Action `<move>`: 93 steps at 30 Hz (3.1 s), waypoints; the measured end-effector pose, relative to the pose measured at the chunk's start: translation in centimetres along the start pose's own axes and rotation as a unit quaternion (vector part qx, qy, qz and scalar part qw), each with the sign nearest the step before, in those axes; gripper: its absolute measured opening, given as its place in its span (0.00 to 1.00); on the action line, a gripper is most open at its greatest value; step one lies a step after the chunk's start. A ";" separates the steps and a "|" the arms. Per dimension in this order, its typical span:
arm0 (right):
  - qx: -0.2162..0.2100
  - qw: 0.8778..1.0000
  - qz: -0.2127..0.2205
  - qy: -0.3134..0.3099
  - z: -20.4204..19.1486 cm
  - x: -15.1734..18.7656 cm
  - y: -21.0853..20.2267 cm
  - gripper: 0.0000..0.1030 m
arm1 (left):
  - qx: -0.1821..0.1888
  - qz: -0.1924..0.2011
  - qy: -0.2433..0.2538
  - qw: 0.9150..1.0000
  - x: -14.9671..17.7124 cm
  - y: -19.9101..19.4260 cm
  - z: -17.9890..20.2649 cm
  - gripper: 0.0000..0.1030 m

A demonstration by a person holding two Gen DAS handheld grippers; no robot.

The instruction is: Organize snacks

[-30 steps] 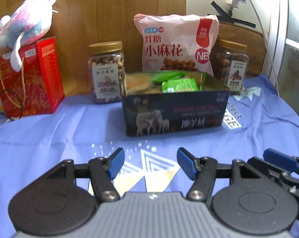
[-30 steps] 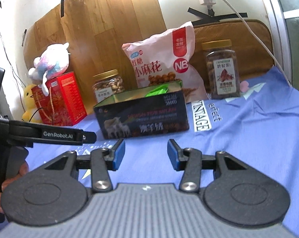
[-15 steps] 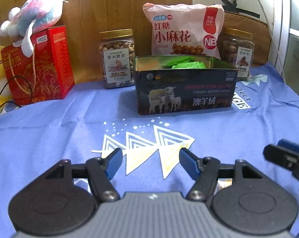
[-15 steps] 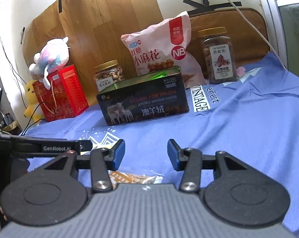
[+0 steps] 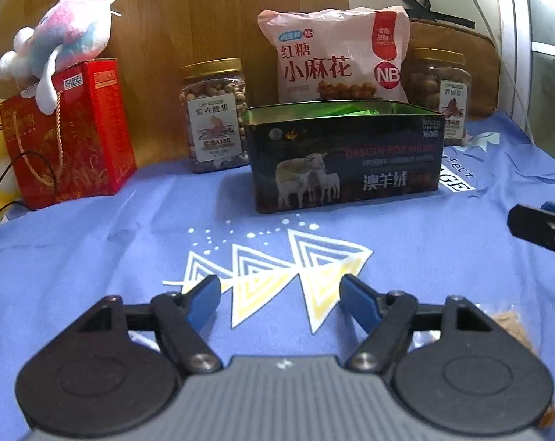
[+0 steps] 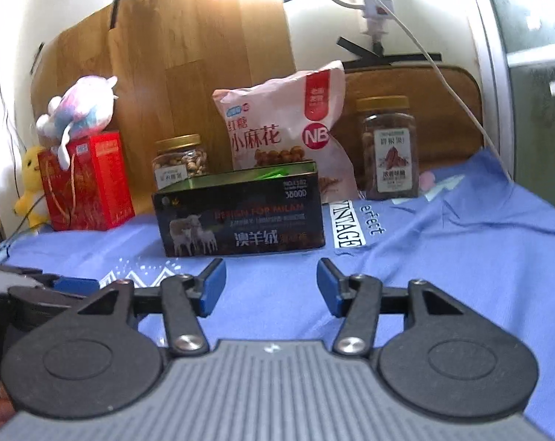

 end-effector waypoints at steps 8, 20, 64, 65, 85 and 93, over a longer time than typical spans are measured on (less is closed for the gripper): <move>-0.008 1.000 0.004 0.028 0.6 0.0 -0.2 0.61 | -0.013 -0.003 0.004 1.000 0.2 -0.1 0.0 0.72; -0.015 0.999 0.006 0.036 0.7 -0.1 -0.4 0.61 | -0.010 0.010 0.003 1.000 0.1 -0.3 -0.1 0.75; -0.024 0.999 -0.002 0.033 0.6 -0.2 0.0 0.62 | -0.015 0.008 -0.011 1.000 0.2 -0.4 -0.5 0.80; -0.024 0.999 -0.002 0.033 0.6 -0.2 0.0 0.62 | -0.016 0.008 -0.010 1.000 0.2 -0.4 -0.4 0.80; -0.020 0.999 0.006 0.041 0.4 -0.2 -0.6 0.62 | -0.022 0.009 -0.004 1.000 0.1 -0.4 -0.4 0.84; -0.019 0.999 0.008 0.043 0.4 -0.2 -0.7 0.63 | -0.022 0.010 -0.003 1.000 0.1 -0.5 -0.5 0.84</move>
Point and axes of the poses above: each gripper's, at about its wrist camera, not at the fingertips, and y roughly the way its jaws point, z to its right, x to its underside, the point moved 10 cm from there along y, roughly the way its jaws point, and after that the axes turned 3 degrees about -z, right-handed, at the moved point
